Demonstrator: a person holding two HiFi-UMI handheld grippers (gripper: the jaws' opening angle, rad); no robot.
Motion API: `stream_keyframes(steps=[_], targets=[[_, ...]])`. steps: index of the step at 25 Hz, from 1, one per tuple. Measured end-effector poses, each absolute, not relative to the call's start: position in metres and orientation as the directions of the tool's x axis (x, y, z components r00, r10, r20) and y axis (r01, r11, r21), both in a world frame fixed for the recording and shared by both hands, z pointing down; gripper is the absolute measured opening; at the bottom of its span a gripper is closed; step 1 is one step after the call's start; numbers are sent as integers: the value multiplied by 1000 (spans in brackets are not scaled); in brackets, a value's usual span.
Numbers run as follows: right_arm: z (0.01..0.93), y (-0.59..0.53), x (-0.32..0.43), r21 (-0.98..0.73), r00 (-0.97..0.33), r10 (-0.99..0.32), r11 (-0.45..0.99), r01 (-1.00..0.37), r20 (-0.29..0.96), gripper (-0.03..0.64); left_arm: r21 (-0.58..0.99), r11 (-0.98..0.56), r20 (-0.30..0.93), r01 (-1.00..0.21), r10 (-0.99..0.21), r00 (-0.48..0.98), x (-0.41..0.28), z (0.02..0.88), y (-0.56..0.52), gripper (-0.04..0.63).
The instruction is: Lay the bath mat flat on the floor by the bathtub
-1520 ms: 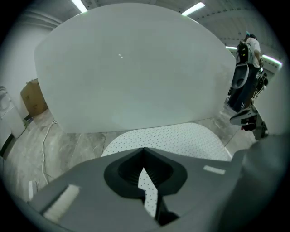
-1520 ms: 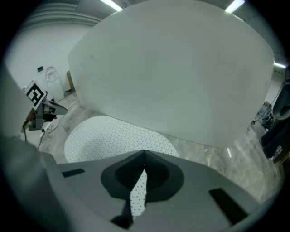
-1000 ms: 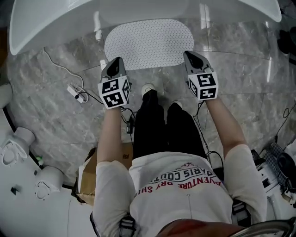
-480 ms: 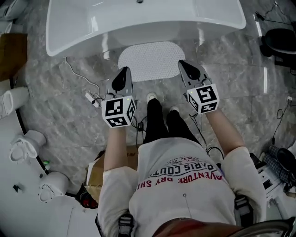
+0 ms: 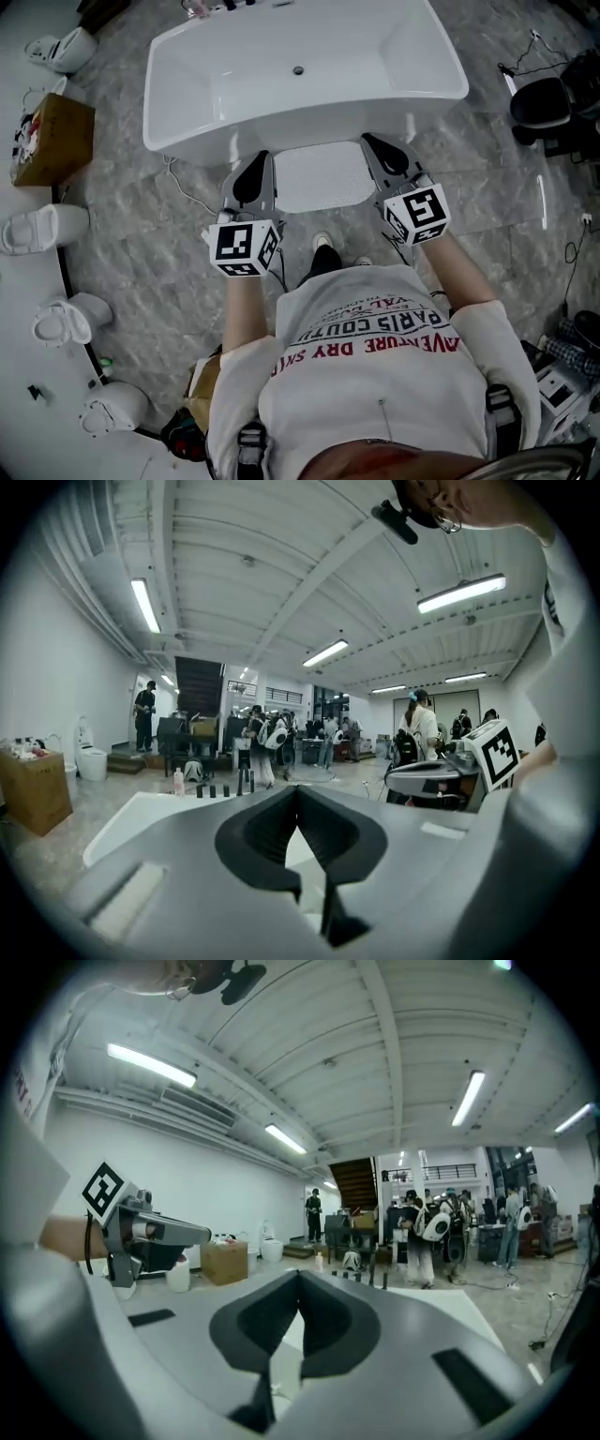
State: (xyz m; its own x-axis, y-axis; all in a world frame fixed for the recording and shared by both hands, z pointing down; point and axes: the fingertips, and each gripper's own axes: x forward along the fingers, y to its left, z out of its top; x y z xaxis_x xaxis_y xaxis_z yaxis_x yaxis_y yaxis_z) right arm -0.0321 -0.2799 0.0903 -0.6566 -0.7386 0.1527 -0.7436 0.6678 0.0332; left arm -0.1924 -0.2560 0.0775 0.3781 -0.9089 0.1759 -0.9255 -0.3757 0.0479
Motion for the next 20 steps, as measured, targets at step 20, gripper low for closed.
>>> stream_keyframes(steps=[20], targets=[[29, -259, -40, 121, -664, -745, 666, -736, 57, 8, -53, -376, 75, -925, -925, 372, -212, 14, -222, 12]])
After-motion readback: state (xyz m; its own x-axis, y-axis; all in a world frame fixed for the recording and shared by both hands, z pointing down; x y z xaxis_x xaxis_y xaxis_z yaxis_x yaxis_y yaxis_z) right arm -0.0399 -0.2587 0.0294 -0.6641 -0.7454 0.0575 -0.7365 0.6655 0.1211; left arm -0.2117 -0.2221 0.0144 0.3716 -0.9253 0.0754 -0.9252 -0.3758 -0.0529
